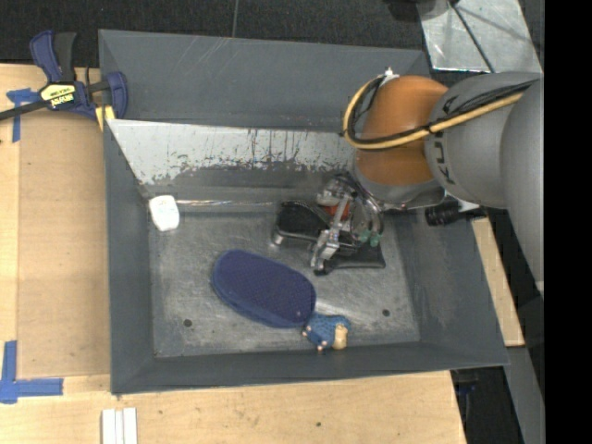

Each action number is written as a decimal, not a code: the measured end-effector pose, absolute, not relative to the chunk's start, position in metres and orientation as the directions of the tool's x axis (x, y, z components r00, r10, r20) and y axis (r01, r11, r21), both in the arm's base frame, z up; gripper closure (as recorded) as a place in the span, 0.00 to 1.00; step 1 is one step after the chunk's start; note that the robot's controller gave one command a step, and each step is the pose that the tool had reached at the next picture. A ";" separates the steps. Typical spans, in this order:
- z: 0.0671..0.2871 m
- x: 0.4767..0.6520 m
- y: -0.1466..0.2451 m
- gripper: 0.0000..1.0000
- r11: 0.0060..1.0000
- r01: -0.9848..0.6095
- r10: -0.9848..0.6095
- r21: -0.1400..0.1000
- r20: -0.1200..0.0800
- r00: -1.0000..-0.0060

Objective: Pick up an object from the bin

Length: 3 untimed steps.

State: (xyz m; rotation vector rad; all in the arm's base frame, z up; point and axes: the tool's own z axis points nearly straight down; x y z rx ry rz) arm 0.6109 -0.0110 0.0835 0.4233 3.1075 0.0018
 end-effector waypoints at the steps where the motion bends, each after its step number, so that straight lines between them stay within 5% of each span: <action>1: 0.077 0.605 -0.004 0.00 0.909 0.417 0.417 0.004 -0.009 -0.909; 3: 0.079 0.607 -0.005 0.00 0.911 0.413 0.413 0.002 -0.007 -0.911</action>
Offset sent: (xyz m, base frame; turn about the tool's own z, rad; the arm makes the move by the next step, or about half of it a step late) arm -0.0106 0.0074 -0.0135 0.1614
